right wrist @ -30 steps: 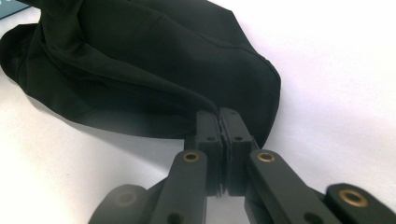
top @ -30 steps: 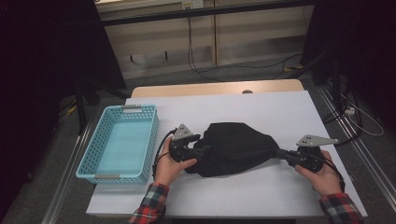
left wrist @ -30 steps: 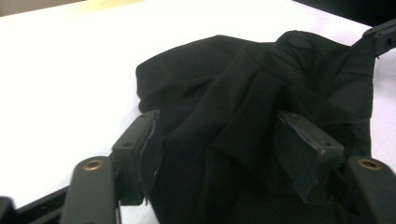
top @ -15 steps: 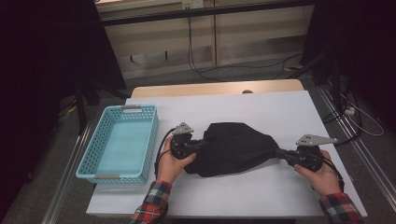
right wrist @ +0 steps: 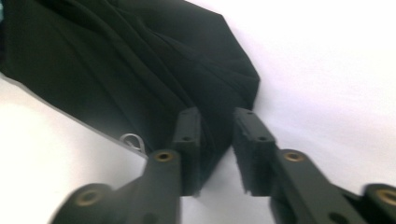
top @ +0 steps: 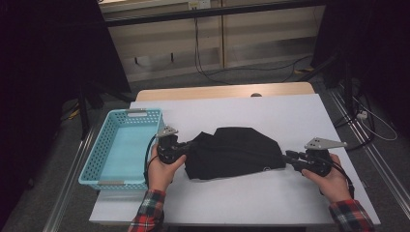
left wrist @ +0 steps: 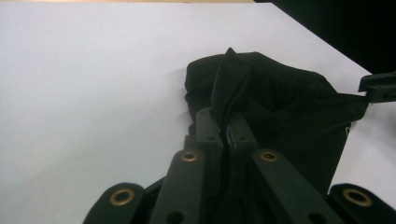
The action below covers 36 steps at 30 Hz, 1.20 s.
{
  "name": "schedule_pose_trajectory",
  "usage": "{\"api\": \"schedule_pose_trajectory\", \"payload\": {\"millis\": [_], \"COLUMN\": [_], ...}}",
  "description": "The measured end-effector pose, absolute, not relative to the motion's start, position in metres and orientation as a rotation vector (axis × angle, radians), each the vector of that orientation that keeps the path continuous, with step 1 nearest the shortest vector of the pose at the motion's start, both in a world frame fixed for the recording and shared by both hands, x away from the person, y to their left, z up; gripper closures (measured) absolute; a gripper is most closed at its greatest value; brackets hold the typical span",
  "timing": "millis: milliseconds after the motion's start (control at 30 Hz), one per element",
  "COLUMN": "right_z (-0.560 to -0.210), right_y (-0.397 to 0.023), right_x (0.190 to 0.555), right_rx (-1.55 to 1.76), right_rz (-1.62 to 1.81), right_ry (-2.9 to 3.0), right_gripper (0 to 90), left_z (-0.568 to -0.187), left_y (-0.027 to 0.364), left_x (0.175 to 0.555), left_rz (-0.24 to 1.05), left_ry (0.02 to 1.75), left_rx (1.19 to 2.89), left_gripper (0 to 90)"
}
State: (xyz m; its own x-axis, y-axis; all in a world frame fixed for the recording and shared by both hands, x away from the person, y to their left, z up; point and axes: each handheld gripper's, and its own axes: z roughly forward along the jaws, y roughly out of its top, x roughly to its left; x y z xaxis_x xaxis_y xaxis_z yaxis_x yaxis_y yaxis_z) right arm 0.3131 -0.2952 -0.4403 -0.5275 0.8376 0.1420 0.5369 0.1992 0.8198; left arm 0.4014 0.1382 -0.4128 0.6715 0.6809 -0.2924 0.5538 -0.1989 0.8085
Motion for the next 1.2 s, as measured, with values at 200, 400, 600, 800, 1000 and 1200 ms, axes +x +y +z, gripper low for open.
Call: {"api": "schedule_pose_trajectory", "payload": {"millis": [200,400,600,800,1000,1200], "right_z": [-0.446,-0.453,-0.458,-0.442,-0.441,-0.445], "right_y": [-0.293,-0.284,-0.282,-0.304,-0.315,-0.319], "right_x": [0.308,0.308,0.311,0.31,0.313,0.316], "right_rx": [1.3,1.287,1.261,1.362,1.455,1.516], "right_rz": [1.226,1.192,1.141,1.314,1.329,1.312], "right_ry": [2.183,2.255,2.291,2.161,2.116,2.096], "right_gripper": [55.9,52.9,77.3,85.4,85.4,85.2], "left_z": [-0.413,-0.412,-0.412,-0.417,-0.423,-0.428], "left_y": [0.137,0.138,0.14,0.141,0.132,0.128], "left_x": [0.401,0.402,0.401,0.401,0.404,0.414], "left_rz": [0.159,0.154,0.154,0.102,0.093,0.124], "left_ry": [0.975,0.982,0.996,1.019,1.022,1.037], "left_rx": [1.873,1.866,1.862,1.856,1.869,1.837], "left_gripper": [86.6,86.6,86.6,86.6,84.6,74.2]}}
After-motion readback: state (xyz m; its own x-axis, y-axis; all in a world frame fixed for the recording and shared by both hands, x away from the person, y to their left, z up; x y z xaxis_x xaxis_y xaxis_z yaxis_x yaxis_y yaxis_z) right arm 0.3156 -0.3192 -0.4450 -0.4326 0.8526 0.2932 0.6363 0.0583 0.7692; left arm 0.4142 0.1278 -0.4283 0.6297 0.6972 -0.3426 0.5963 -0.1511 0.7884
